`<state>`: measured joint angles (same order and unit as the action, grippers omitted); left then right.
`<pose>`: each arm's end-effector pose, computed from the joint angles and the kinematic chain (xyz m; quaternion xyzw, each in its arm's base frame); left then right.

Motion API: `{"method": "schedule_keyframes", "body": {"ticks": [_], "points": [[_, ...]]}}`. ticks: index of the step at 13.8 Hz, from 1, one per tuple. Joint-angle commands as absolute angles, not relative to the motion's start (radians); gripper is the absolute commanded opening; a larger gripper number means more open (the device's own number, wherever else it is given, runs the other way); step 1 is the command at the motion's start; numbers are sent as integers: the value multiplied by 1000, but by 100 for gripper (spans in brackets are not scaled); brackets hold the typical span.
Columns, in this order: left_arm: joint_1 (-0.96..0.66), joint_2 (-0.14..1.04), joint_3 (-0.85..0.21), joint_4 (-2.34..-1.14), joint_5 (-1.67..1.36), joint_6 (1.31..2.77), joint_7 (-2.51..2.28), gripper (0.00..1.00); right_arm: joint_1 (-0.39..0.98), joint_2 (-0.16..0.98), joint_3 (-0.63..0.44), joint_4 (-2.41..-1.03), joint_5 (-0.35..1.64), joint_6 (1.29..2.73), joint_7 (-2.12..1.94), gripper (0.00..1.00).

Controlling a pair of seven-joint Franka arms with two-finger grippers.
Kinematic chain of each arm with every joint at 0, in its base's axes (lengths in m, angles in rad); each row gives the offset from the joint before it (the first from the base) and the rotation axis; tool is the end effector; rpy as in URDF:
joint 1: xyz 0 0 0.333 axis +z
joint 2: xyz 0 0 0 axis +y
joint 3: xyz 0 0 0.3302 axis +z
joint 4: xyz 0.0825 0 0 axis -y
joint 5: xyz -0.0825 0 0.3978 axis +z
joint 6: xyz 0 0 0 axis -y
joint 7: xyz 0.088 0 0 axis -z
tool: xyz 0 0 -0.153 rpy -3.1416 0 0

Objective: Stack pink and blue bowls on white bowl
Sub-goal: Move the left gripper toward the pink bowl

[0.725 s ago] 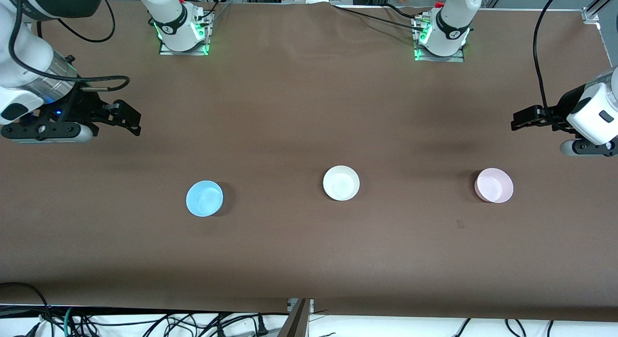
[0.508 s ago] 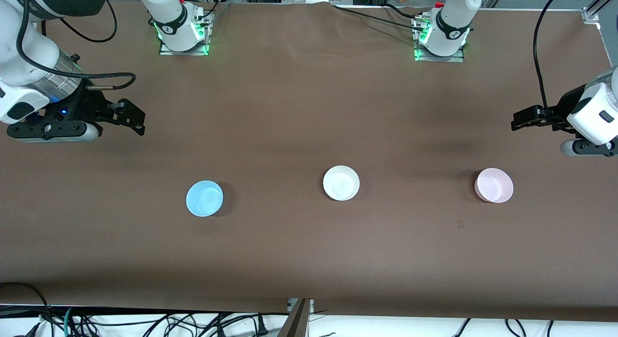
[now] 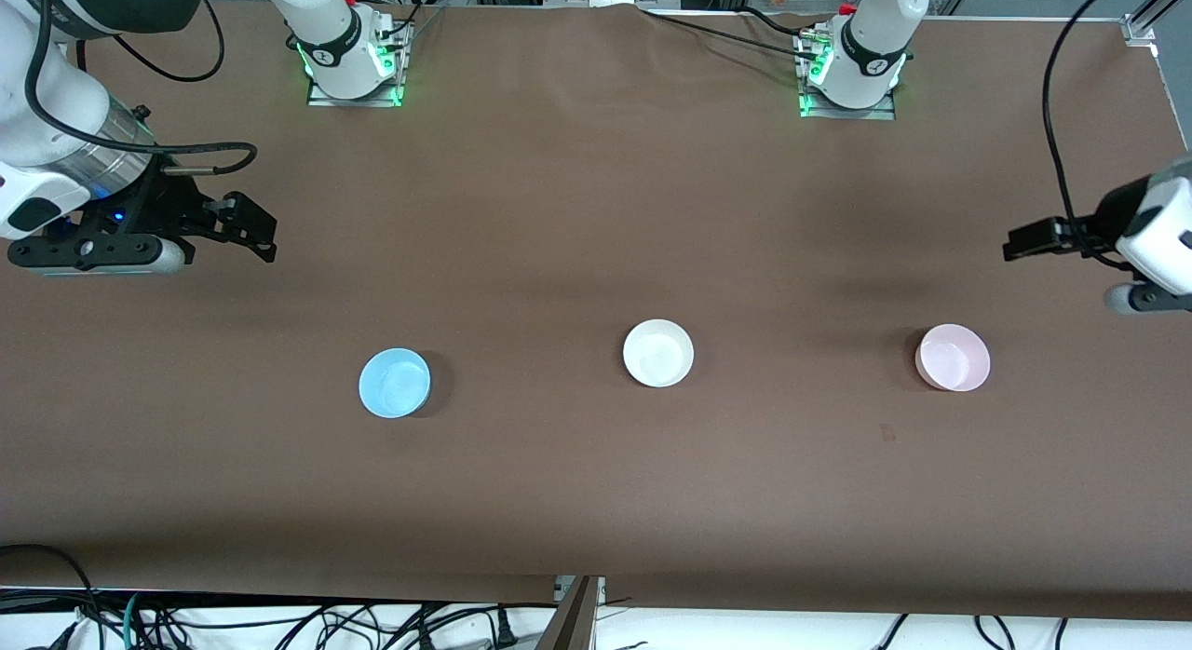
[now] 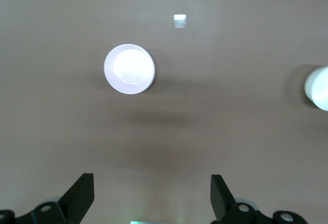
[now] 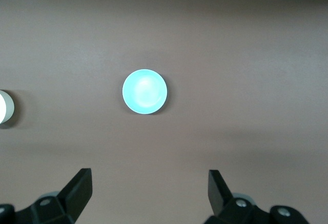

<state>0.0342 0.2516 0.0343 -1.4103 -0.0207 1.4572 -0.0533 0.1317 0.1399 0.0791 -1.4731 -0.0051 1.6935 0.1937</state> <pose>0.6197 0.0370 0.5106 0.9929 0.0603 -0.1020 0.0068 0.6155 0.1278 0.5689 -0.9991 -0.0081 -0.0390 0.0110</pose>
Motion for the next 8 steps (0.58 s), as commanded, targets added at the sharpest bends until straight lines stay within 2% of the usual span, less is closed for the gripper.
{"method": "schedule_keyframes", "body": {"ticks": [1,8], "points": [[75,322,38,-1449,-15,1552,-34,100,127,132,78,-1480,-2,1695,190,100],[196,537,38,-1545,-116,1920,308,100,124,149,78,-1486,3,1690,205,100]]}}
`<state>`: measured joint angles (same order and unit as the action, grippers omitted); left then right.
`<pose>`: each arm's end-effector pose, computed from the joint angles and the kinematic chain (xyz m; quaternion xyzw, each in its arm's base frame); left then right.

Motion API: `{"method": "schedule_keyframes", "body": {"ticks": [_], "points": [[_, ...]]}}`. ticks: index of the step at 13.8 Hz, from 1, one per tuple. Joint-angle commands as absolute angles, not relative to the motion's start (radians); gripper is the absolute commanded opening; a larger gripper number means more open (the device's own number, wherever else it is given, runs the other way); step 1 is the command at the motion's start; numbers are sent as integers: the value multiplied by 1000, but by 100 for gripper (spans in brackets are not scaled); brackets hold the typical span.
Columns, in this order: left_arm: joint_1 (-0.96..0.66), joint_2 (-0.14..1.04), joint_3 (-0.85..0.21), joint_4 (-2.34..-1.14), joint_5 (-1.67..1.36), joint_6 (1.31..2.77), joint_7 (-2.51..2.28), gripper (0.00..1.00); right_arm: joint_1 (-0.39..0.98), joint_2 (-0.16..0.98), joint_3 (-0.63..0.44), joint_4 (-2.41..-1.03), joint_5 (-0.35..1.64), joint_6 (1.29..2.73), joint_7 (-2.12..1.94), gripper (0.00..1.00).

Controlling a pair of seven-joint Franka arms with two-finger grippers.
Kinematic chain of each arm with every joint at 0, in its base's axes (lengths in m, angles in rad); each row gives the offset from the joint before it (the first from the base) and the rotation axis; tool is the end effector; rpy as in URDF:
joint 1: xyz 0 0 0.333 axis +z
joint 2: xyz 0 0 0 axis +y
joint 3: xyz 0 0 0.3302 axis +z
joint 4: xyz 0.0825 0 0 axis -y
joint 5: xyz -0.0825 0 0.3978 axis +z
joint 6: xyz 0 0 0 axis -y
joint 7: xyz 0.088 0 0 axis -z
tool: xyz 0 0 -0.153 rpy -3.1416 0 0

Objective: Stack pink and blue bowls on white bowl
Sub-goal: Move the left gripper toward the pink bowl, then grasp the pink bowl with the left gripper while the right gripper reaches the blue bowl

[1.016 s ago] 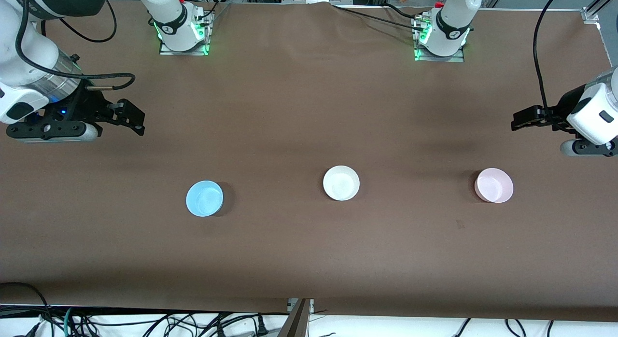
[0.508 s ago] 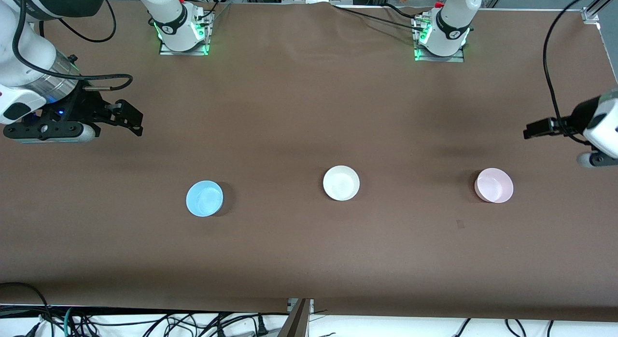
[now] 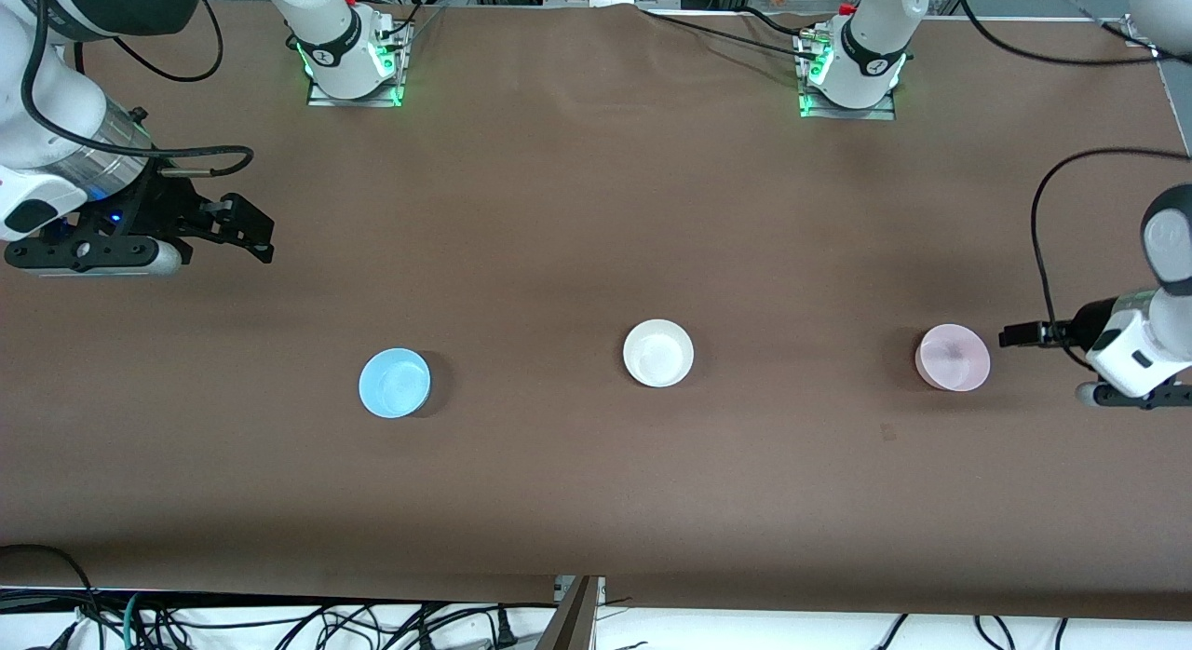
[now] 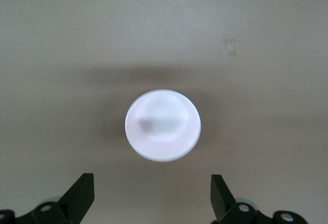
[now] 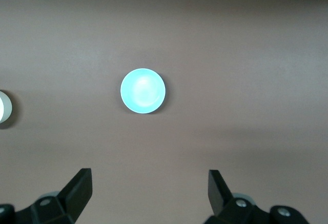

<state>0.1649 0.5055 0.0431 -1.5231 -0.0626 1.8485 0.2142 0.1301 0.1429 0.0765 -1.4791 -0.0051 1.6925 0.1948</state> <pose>0.6721 0.1306 0.3142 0.9958 0.0064 -0.0837 0.0369 0.6160 0.1253 0.5639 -0.9994 -0.0055 -0.0342 0.0099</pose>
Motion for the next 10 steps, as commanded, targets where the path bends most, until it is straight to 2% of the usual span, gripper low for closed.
{"method": "schedule_keyframes", "body": {"ticks": [1,7,10], "points": [[201,558,38,-1567,-132,1987,345,100,124,170,78,-1474,-1,1686,198,100],[219,588,40,-1725,-204,2232,457,100,94,277,69,-1483,-2,1664,213,100],[221,603,44,-1740,-213,2266,462,100,109,331,72,-1483,6,1735,184,100]]}}
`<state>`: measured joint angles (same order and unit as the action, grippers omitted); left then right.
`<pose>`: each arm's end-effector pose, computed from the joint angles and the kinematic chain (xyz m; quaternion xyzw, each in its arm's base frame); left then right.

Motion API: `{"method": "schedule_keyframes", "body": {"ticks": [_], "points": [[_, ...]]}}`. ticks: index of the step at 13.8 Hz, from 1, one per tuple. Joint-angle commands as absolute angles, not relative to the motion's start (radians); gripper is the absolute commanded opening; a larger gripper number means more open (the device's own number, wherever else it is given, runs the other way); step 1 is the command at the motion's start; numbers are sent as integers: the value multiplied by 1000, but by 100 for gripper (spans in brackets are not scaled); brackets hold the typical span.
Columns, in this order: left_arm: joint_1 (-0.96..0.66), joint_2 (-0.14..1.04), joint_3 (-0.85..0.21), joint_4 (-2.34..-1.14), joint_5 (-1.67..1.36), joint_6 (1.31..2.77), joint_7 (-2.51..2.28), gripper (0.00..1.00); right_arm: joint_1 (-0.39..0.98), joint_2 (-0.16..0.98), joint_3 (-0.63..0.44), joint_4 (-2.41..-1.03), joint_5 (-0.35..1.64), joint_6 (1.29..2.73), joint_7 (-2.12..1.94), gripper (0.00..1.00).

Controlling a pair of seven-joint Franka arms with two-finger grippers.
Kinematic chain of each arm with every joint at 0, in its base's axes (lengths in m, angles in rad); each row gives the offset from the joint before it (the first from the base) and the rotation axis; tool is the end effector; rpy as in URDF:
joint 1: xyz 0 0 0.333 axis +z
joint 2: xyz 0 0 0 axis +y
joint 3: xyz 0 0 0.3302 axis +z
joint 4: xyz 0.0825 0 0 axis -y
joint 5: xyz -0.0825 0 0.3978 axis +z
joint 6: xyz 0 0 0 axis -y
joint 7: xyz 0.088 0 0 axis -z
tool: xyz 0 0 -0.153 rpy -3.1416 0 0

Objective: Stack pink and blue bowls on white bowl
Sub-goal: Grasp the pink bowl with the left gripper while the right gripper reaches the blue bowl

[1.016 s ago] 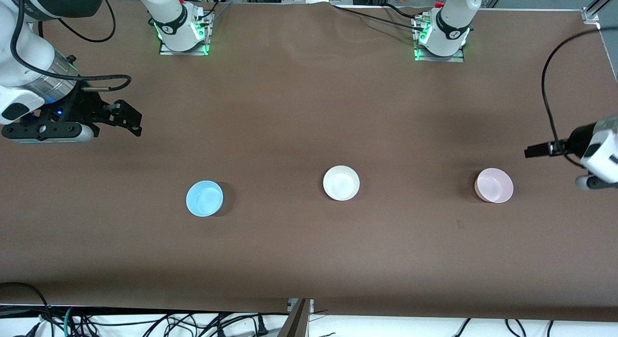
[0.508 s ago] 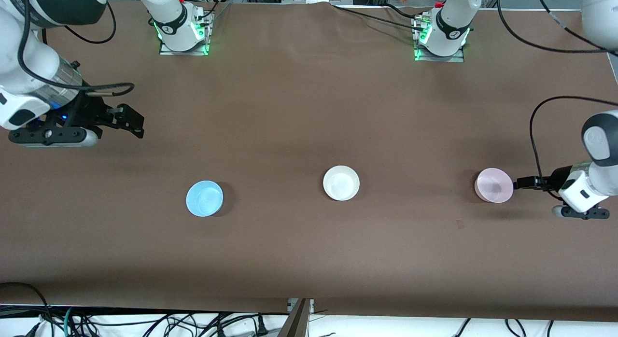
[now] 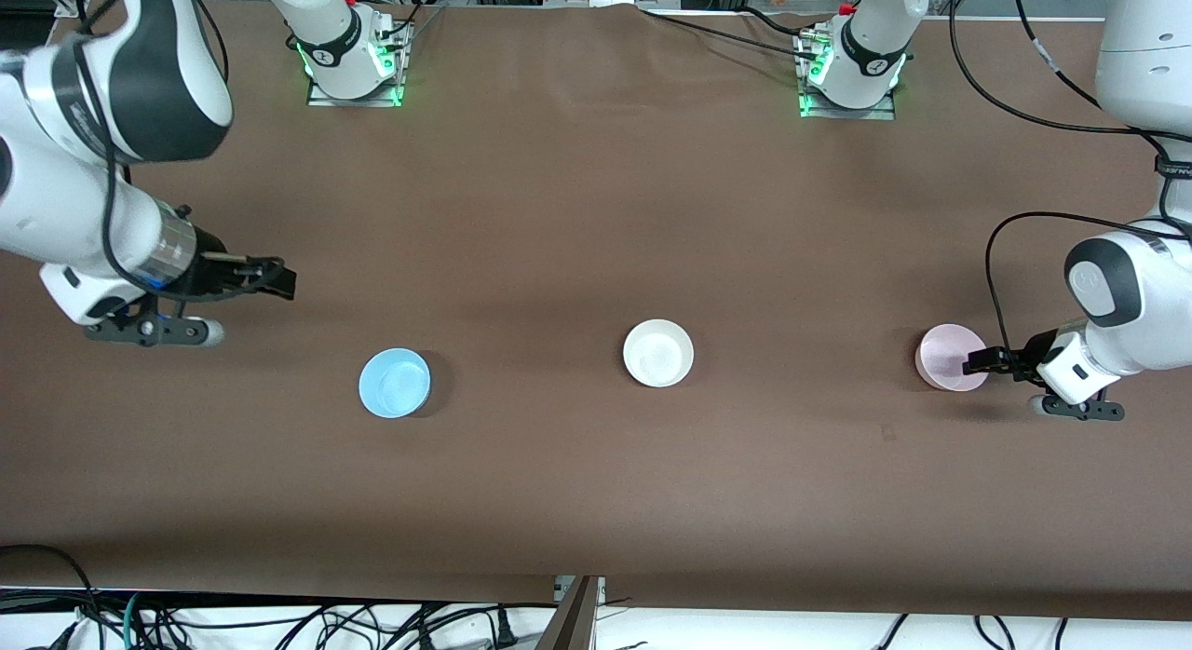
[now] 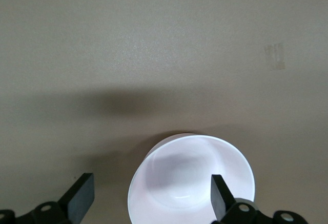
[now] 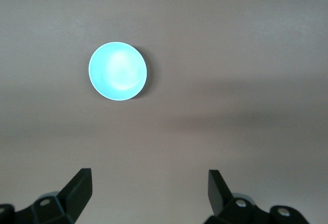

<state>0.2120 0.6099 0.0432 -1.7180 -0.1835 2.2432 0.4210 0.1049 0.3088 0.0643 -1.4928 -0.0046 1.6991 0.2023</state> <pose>0.6595 0.1582 0.1841 0.9972 -0.0260 -0.0203 0.0673 0.6483 0.1057 0.4510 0.9985 -0.0171 -0.0514 0.0020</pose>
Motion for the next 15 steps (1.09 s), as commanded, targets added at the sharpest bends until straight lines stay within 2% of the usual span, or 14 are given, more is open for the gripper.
{"method": "schedule_keyframes", "body": {"ticks": [1,3,4,6,7,10,11,13,15], "points": [[221,607,54,-1743,-215,2267,466,100,109,363,72,-1483,3,1768,180,100],[225,611,58,-1769,-259,2287,500,94,94,412,69,-1480,0,1828,120,100],[225,611,60,-1775,-264,2290,506,86,94,438,69,-1480,-3,1863,89,100],[225,607,64,-1782,-264,2287,506,65,92,477,69,-1480,9,1890,81,100],[225,606,69,-1786,-264,2287,508,50,92,492,69,-1480,6,1908,78,100],[227,606,74,-1787,-265,2281,541,23,92,554,69,-1480,8,1980,78,99],[227,604,77,-1787,-267,2278,540,19,92,577,69,-1480,6,2009,78,98],[227,601,80,-1786,-270,2254,537,3,92,629,69,-1480,8,2064,78,90],[225,595,80,-1776,-270,2241,525,0,101,695,69,-1454,-1,2138,72,84]]}}
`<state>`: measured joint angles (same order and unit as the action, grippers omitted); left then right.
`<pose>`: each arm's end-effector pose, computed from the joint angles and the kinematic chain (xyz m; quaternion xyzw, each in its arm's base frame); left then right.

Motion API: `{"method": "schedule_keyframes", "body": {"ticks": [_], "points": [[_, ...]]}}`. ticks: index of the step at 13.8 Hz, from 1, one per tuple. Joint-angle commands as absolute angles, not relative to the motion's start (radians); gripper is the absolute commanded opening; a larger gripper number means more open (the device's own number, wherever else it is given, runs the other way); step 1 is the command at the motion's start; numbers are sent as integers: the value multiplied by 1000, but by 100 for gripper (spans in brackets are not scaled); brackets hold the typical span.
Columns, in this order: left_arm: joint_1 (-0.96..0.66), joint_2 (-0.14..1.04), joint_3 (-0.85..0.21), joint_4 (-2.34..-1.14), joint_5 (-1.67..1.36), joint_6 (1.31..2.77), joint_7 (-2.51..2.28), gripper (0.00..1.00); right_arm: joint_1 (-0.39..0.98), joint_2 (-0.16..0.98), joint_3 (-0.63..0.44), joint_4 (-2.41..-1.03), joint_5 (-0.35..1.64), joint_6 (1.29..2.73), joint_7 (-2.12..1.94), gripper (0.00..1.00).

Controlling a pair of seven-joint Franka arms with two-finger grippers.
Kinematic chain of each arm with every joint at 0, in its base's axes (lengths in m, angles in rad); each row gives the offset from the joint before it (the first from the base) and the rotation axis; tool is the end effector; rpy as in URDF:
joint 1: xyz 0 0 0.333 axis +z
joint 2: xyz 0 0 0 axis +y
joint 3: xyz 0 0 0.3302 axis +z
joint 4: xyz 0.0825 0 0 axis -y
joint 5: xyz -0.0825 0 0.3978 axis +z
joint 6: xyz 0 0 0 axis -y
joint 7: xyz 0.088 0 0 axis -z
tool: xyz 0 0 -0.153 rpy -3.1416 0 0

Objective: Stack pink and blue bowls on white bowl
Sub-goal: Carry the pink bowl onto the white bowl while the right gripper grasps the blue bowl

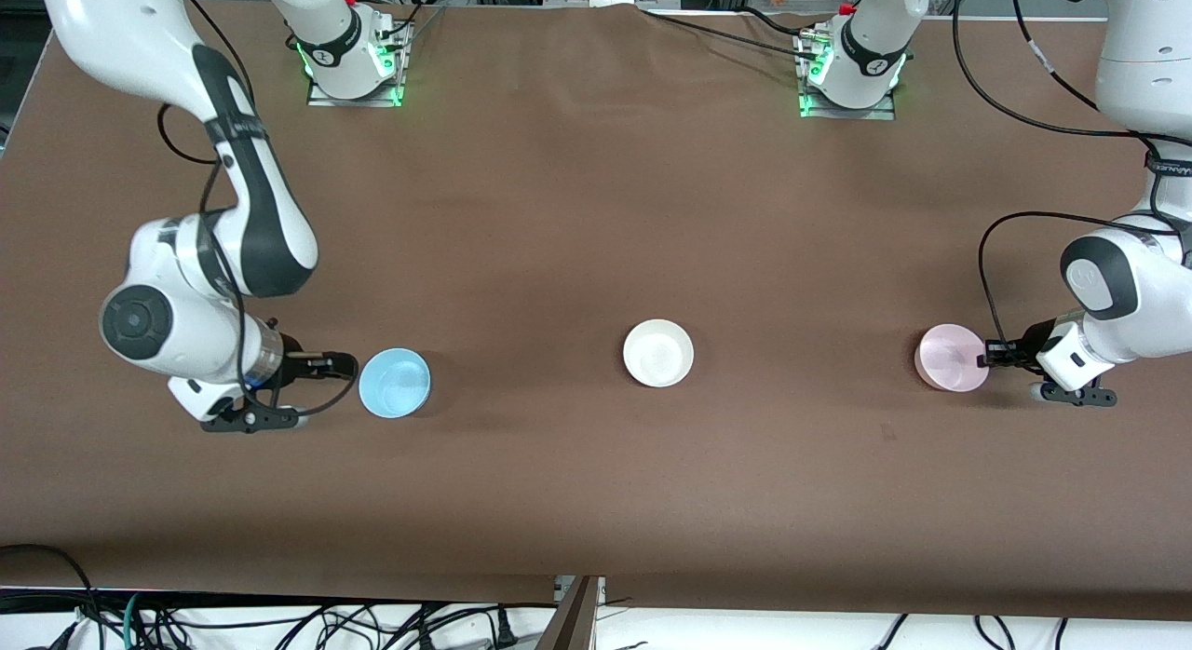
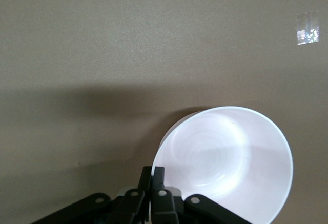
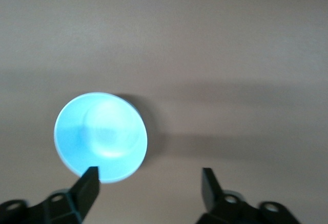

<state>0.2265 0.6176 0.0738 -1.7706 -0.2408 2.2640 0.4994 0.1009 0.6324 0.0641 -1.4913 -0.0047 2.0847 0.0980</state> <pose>0.6358 0.1799 0.1596 0.9958 -0.0223 -0.0293 0.0839 0.7168 0.1128 0.2563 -0.9993 -0.0289 0.0209 0.0144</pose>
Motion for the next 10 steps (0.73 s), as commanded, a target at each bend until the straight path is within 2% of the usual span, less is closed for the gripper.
{"method": "schedule_keyframes", "body": {"ticks": [1,4,6,10], "points": [[219,585,80,-1763,-275,2209,517,0,103,727,71,-1447,-2,2172,66,84],[149,571,68,-1666,-301,2074,434,0,121,790,69,-1447,-12,2315,52,84],[106,571,5,-1615,-298,2034,307,0,118,790,69,-1448,-3,2315,55,79],[-10,597,-144,-1580,-285,2069,-22,0,109,788,69,-1463,-3,2292,48,69]]}}
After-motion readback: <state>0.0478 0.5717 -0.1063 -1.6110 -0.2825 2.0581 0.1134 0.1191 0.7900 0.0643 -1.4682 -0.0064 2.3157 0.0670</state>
